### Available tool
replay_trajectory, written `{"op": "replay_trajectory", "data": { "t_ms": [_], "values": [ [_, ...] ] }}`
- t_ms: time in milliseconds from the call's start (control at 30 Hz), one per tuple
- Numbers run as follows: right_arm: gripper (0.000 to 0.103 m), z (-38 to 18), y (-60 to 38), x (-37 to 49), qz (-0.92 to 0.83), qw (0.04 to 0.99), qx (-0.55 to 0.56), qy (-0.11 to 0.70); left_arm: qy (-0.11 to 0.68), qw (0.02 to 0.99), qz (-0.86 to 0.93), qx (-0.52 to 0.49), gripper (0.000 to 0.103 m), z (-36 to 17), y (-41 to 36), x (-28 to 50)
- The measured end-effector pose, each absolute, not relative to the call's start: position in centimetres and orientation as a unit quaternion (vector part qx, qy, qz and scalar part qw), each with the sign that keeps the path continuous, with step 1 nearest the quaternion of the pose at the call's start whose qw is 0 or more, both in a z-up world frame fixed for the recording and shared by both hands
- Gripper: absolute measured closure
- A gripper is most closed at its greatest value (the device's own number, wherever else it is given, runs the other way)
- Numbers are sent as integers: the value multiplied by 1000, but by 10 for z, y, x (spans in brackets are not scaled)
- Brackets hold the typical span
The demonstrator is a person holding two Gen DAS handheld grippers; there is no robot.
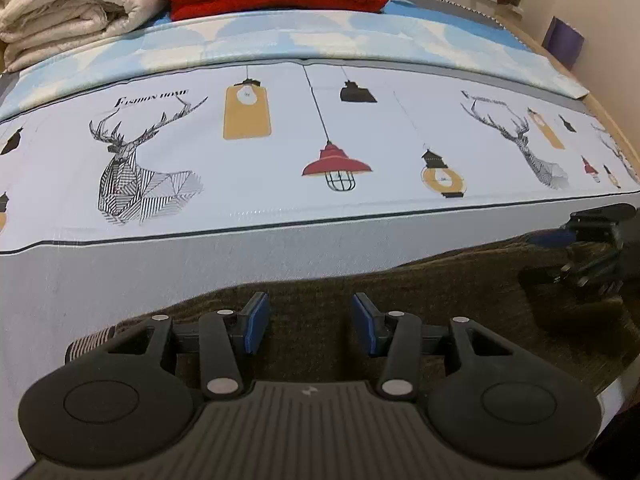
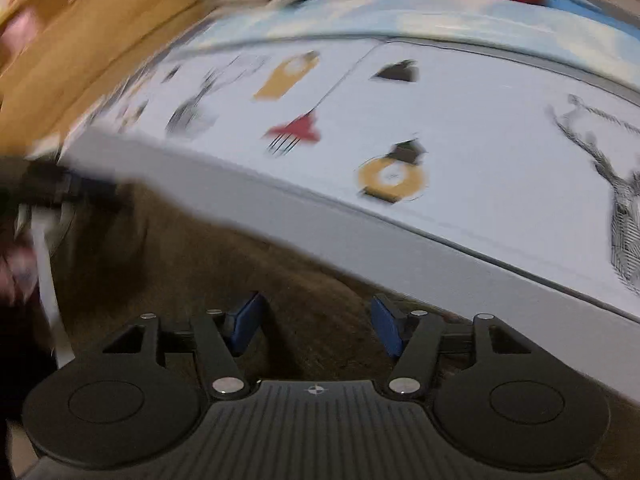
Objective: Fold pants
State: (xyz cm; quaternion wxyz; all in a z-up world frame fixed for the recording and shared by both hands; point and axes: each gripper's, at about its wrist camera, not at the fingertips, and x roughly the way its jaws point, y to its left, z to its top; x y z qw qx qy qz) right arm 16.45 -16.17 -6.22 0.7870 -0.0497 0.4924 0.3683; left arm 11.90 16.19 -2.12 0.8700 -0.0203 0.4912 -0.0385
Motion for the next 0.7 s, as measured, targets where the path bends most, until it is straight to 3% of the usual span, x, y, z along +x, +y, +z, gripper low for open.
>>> {"op": "replay_trajectory", "data": {
  "t_ms": [33, 100, 200, 267, 433, 633, 700],
  "values": [
    [71, -59, -156, 155, 377, 791, -85, 474, 490, 871, -41, -22, 52, -20, 162, 119],
    [80, -51, -151, 137, 409, 785, -129, 447, 485, 873, -49, -23, 52, -17, 161, 120],
    [80, -40, -150, 114, 467, 759, -161, 425, 480, 875, -58, -23, 52, -14, 157, 120],
    [80, -44, -152, 106, 496, 724, -161, 450, 481, 874, -60, -23, 52, -14, 156, 121],
    [54, -50, -149, 101, 524, 677, -145, 496, 486, 871, -68, -19, 52, -15, 149, 120],
    [35, -43, -130, 124, 507, 696, -87, 501, 509, 858, -71, 4, 52, -28, 143, 117],
    [35, -44, -126, 135, 495, 703, -64, 506, 511, 857, -71, 7, 52, -30, 144, 115]
  ]
}}
